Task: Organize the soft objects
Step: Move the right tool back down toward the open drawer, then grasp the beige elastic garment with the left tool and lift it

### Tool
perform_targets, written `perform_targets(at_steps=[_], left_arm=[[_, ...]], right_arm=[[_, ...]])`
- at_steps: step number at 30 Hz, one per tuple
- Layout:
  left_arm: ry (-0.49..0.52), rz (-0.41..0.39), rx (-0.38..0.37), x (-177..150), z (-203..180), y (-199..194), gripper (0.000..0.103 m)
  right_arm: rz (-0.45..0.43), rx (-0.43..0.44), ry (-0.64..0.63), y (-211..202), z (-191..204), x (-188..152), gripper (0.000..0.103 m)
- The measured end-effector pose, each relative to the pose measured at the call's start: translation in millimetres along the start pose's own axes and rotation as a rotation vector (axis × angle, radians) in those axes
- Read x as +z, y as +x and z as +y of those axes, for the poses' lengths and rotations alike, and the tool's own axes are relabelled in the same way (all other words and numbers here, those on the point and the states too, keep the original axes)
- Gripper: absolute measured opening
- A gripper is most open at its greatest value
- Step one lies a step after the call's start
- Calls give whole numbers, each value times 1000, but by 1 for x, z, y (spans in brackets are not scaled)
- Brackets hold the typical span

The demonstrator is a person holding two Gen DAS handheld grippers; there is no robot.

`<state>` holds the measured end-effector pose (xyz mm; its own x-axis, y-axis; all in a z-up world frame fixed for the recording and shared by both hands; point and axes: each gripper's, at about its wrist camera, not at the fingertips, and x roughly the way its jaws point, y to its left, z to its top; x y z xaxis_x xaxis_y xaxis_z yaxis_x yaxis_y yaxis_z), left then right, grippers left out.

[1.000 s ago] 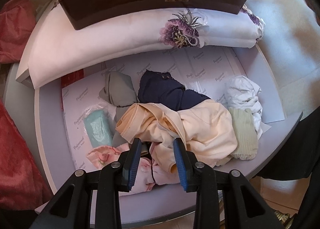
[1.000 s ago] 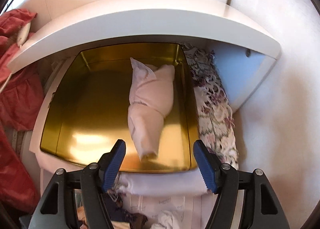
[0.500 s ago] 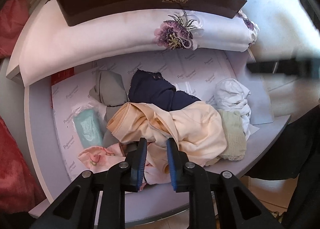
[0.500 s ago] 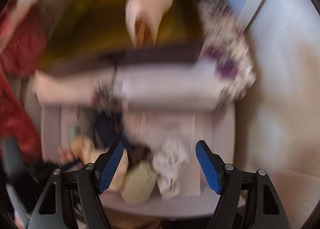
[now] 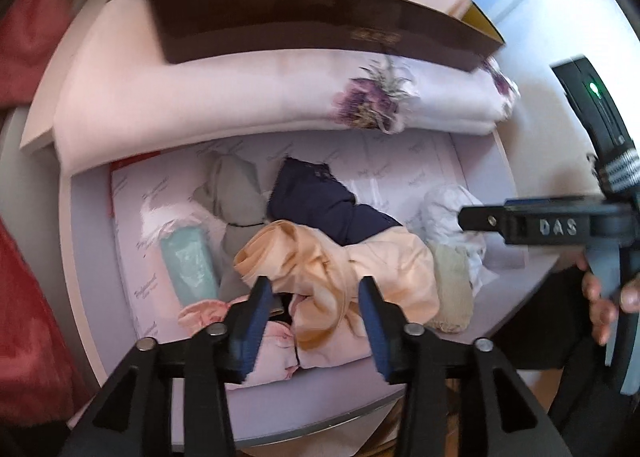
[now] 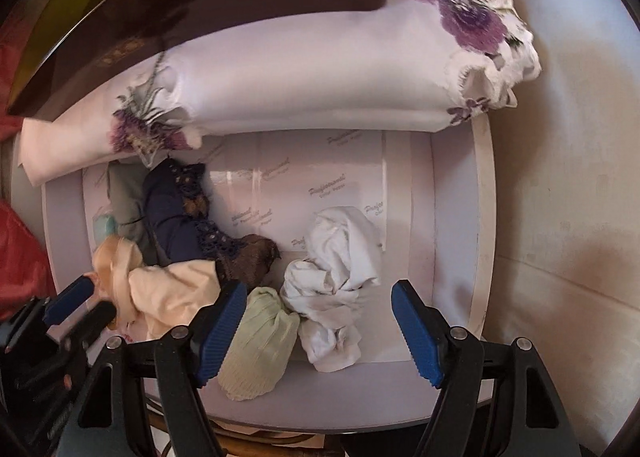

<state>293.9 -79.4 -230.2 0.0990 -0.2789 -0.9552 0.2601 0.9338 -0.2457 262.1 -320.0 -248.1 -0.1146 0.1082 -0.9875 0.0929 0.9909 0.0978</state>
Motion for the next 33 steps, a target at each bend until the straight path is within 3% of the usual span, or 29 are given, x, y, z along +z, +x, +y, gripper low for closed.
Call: perform_targets(at_steps=[7,14,18,23,29,33], left_arm=[[137,22,39,12,-19,11,47],[197,122,10,24,-25,40,49],[185,141,-32,26,-19,45,35],[79,111,-89,26,2,28,25],[-129,36,-125,27,42,-5,23],[-284,71,-137,20,69,-8,23]], right_arm=[[24,1,51,11,-6,4,77],[25,23,67,15,-7,8,78],[39,13,60,22,-5,10,78],[41,5,35,32,1,13,78],[29,-2,19,33,5,15,78],[21,-1,10,33,9,14,78]])
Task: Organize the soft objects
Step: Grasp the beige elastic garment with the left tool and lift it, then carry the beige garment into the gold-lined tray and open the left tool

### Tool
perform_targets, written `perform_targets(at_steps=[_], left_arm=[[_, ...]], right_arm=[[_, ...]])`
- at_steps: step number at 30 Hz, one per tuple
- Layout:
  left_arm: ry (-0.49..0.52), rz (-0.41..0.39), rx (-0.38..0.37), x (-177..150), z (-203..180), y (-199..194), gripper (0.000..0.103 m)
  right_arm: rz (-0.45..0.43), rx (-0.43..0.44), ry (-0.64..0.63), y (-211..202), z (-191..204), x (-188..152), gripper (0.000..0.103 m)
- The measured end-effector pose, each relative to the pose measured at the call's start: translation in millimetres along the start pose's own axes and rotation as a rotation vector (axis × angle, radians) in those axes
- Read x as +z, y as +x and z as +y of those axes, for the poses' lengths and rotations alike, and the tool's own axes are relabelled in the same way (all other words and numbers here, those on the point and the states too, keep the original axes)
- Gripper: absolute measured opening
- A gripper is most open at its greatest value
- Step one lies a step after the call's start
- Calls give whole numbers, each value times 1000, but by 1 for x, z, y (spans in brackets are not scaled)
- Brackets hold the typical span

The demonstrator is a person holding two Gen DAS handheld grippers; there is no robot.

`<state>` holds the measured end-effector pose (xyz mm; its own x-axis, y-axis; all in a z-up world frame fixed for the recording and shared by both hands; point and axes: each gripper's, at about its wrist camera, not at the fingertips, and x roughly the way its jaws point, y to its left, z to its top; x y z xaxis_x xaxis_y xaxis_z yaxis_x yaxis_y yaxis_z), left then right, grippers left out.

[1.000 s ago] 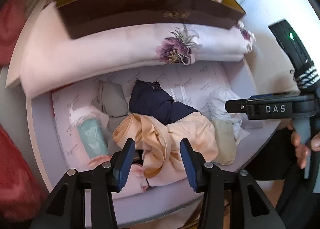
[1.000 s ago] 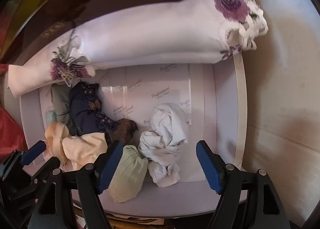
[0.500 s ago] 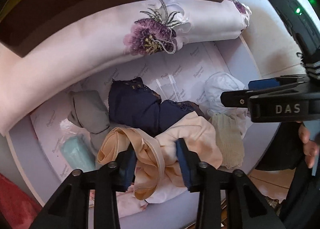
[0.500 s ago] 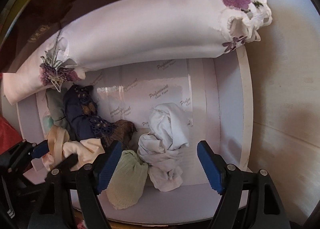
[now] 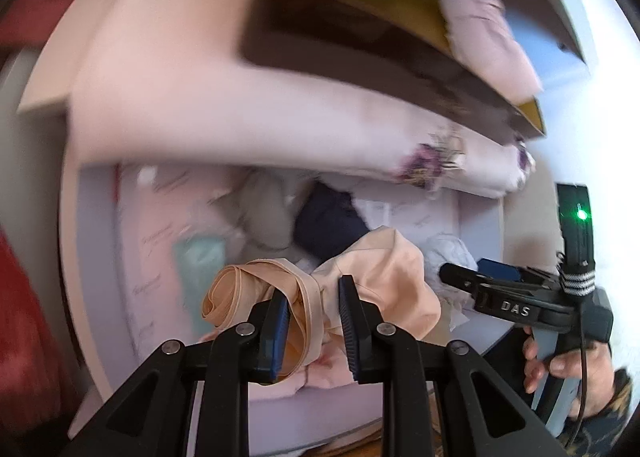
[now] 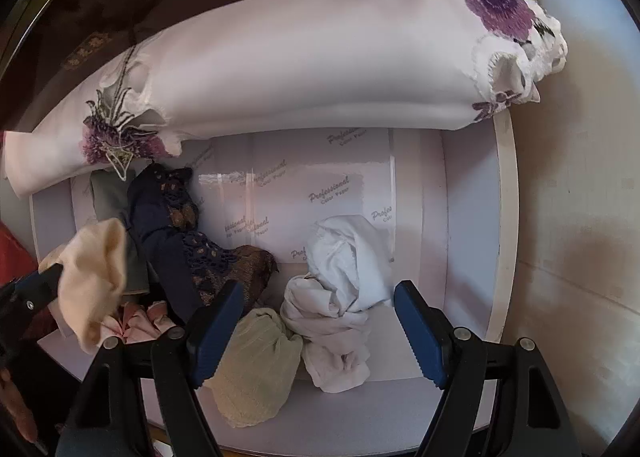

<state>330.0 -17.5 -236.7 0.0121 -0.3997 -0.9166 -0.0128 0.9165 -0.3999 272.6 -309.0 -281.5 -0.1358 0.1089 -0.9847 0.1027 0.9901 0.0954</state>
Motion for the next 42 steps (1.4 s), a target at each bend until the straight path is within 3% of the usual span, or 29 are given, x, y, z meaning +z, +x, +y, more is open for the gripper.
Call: perform_targets(at_steps=[3,8,12,17,27,34,38,42], left_arm=[[-44,17,22,-5,9,5,23],[43,-6,126,-17,-1,15,23],[64,-72,132,-22,-11,7,23],[36,-169,63,-21,-11,-27,23],[-80,-353,-138,-6,-18,-97,22],[-111,-457,-219,40,-38,-142,22],[-149,-478,-220,76,-48,-142,22],[-165,-501,-163,106,-52,-132,23]], right_arm=[[-4,-1,-2,0,2,0,78],[2,-18,-8,4,5,0,78],[17,-43,-26,15,7,-1,78],[12,-126,-106,30,24,-5,80],[7,-159,-128,38,35,-6,81],[9,-160,-136,37,35,-7,81],[11,-161,-137,39,36,-7,81],[14,-160,-140,39,36,-7,81]])
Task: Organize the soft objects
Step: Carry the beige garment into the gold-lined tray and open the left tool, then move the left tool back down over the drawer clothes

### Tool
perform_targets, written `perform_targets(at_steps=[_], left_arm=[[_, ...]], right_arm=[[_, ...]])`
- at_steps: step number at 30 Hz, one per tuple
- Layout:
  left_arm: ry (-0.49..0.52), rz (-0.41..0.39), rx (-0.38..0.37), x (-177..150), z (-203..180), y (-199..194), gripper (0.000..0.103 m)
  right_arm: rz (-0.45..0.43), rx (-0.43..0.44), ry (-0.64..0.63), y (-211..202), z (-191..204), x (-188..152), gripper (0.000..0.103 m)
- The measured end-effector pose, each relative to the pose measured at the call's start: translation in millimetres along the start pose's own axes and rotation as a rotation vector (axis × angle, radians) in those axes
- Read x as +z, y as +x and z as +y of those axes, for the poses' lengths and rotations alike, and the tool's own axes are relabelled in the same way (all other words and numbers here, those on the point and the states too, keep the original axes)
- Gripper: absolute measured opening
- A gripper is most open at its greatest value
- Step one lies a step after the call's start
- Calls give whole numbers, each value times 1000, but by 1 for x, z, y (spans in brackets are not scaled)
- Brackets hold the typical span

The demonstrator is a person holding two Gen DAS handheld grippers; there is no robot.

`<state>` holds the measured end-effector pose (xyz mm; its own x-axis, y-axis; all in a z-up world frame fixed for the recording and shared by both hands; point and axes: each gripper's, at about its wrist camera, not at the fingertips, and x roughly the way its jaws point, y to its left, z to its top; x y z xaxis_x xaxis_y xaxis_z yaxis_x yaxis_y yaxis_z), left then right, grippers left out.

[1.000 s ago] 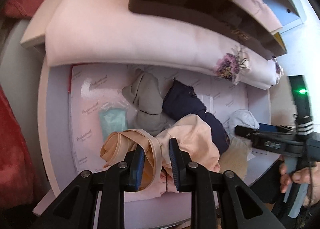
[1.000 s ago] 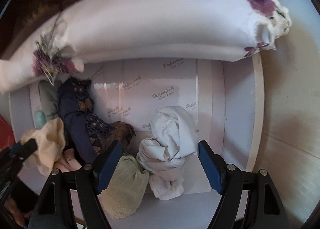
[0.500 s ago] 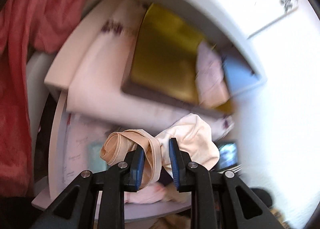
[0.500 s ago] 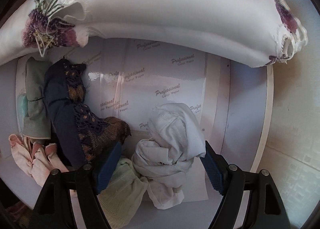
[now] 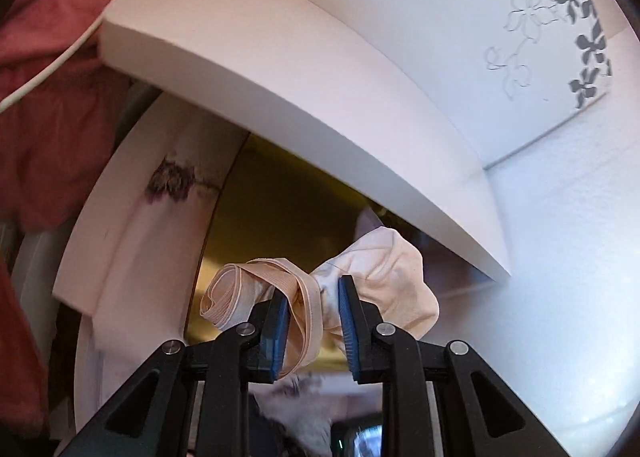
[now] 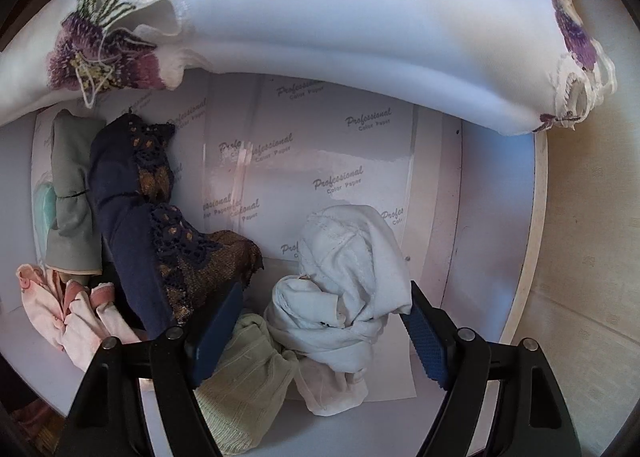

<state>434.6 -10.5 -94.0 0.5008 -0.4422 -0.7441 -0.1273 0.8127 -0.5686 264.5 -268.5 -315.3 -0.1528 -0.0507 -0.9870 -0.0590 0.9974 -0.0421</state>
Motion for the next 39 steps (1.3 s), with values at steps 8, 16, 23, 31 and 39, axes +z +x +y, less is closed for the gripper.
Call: perform_targets(at_steps=[8,16,23,31,39], left_arm=[[124,1,115,-2,-8,49,23],[235,23,240,-1,-14,84,24],[295,3,292,-13,-6,87,33],[353,-16,281,-40,-12,55,33],[400,-9,229,-73,-8,16,33]], right_arm=[[4,-6,-18,-1,4,0,81],[5,-3,-17,-2,2,0,81],[4,-5,-22,0,1,0,81],[2,-12,-21,0,3,-1,82],[1,-26,-22,5,5,-2,82]])
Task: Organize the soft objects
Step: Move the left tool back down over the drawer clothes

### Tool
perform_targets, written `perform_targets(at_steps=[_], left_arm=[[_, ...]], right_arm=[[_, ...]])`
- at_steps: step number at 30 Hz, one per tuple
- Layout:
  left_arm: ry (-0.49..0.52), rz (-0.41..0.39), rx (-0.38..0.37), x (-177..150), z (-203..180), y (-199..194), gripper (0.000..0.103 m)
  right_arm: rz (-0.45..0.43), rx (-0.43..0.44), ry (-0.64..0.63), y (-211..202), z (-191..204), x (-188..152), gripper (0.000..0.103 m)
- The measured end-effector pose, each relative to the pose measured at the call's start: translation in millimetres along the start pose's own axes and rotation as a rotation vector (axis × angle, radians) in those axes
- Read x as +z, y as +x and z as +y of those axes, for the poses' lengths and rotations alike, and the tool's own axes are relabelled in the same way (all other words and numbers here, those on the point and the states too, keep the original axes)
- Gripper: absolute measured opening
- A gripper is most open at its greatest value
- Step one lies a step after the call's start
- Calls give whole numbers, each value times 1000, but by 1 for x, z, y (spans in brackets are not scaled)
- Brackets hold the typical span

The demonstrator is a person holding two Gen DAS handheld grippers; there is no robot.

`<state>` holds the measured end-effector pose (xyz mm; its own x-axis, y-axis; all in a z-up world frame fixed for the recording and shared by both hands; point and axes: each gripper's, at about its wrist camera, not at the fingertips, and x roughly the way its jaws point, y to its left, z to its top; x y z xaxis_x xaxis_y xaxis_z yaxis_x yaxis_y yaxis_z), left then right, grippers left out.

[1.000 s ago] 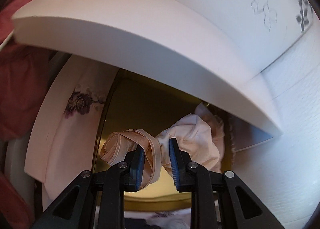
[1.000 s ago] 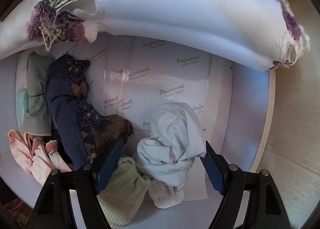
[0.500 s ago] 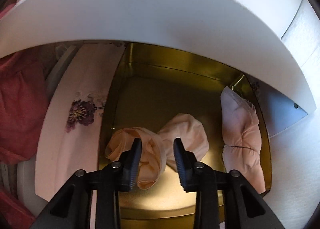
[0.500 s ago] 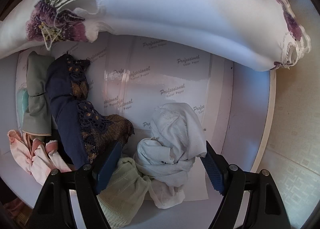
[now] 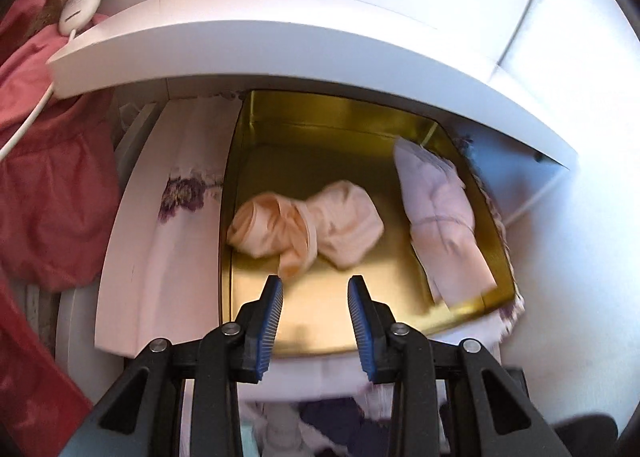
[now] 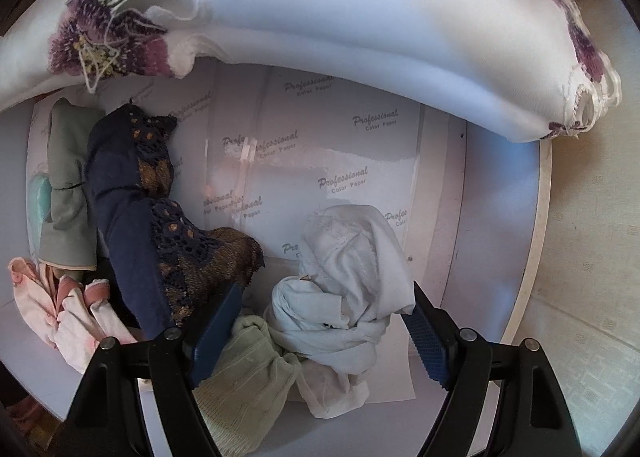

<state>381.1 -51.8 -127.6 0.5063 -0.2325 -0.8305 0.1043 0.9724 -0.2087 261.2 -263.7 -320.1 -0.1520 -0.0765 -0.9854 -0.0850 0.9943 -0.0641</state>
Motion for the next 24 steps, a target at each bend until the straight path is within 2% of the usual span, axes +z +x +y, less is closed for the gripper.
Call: perform_targets(at_steps=[6,11,16,20,24], left_arm=[[22,54,-10,-32,5,-10,33],[79,178,-14,-61,13,-5,33],[203,346,-23,-91,9,11,33],[336,459,-68,-119,-11,22,33],[431,518,-122,-141,-29,26,33]], right_arm=[[1,-9,-1,5,2,0,83],[2,-7,8,8,2,-1,83],[6,-1,15,11,-1,-1,83],[6,-1,14,11,-2,-1,82],[7,3,19,9,-4,-2,82]])
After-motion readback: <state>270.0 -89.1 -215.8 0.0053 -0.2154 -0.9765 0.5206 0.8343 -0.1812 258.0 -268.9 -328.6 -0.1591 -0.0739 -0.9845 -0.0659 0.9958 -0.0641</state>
